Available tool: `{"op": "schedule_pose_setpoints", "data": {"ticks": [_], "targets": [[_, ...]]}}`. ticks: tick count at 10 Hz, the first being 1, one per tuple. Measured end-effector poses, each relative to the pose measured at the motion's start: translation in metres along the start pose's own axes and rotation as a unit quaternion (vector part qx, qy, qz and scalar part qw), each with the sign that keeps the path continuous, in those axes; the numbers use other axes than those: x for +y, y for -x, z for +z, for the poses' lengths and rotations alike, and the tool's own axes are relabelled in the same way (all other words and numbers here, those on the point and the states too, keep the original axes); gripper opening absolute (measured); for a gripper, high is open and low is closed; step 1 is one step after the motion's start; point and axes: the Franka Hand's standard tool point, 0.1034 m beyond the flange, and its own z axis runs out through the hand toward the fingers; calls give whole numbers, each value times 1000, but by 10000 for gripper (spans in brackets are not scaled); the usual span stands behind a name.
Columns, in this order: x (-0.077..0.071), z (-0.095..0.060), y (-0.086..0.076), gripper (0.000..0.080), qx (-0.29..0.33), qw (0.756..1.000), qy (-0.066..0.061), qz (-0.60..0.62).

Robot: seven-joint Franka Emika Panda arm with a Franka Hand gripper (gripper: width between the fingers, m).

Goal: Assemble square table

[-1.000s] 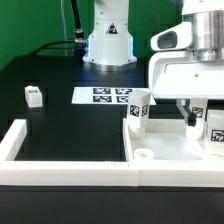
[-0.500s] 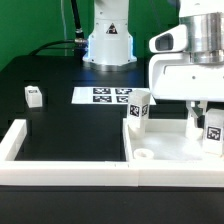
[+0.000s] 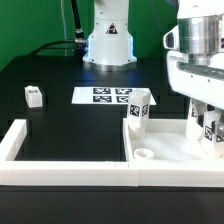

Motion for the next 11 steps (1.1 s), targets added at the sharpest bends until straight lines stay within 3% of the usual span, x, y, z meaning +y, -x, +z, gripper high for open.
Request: {"op": "schedule_pose_setpoints", "data": {"ticks": [1,2,3,4,5,6,7,8,9,11], "targets": [[2,1,0,292,-12,994,-13,112],[5,1,0,292,-24,977,-35,209],[6,0,0,292,-24,978,-35,206],[7,0,0,292,-23,980,-35,197],[7,1,0,388,-21,984,-33,175],[12,2,4,529,-7,996,-7,86],[6,0,8,611,7,1000,-7,-26],[2,0,13,611,6,993,-6,-119],[4,0,19,642,-1,986,3,-166],[4,1,16,647,1,977,2,-214]]}}
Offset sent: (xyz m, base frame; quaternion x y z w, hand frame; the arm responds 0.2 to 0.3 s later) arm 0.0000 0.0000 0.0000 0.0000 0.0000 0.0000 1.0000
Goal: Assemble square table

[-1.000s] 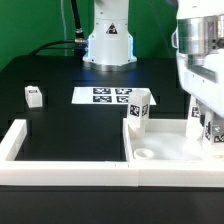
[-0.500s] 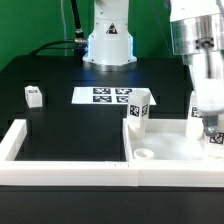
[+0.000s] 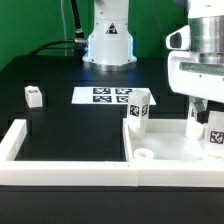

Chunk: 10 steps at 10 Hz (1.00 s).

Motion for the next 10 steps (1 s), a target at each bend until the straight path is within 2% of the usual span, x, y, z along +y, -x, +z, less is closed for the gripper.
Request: {"op": "schedule_pose_setpoints", "data": {"ticks": [1,2,3,4,5,7,8,9,10], "targets": [[0,0,-1,648,2,999,2,-50],[2,2,-1,648,-2,986,22,-167],[-3,1,-6,648,-10,961,42,-274],[-7,1,-8,648,0,971,31,-237],[-6,2,-8,648,2,972,32,-233],[-6,2,-9,390,3,978,32,-206],[-6,2,-9,390,3,984,32,-175],[-6,2,-9,291,5,990,32,-139],[-6,2,-9,291,6,995,32,-98]]}}
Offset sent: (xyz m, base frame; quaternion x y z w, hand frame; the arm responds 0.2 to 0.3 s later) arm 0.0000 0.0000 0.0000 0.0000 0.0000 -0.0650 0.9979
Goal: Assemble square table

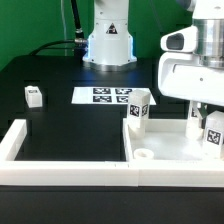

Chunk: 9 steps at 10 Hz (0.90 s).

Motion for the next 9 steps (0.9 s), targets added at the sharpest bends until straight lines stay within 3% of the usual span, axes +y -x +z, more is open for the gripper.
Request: {"op": "schedule_pose_setpoints", "data": {"ticks": [2,3,4,5,6,9], "targets": [[1,1,2,291,10,986,-3,169],[0,1,5,291,9,960,-5,279],[-4,1,7,291,1,926,-14,377],[-6,2,8,291,-1,873,-39,486],[-6,2,8,291,-1,859,-47,509],[-5,3,8,347,2,881,-45,472]]}}
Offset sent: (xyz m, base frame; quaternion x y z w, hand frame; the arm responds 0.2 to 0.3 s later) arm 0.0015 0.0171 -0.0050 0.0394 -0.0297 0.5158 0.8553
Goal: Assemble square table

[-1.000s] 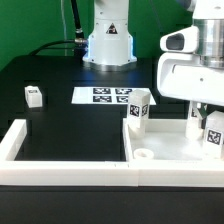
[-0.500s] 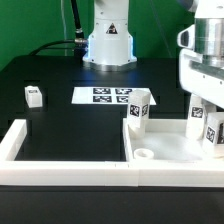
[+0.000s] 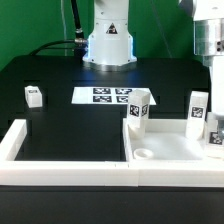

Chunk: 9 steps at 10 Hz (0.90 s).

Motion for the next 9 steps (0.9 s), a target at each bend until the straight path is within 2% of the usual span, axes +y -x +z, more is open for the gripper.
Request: {"op": "schedule_pose_setpoints", "data": {"ticks": [1,2,7,8,9], "targets": [[-2,-1,0,532,4,993,-7,-122],[-5,0,-2,612,6,964,-22,-263],[-4,2,-4,649,12,902,-20,-431],[-9,0,-3,649,16,847,-2,-531],[-9,0,-4,649,17,859,-5,-511]]}}
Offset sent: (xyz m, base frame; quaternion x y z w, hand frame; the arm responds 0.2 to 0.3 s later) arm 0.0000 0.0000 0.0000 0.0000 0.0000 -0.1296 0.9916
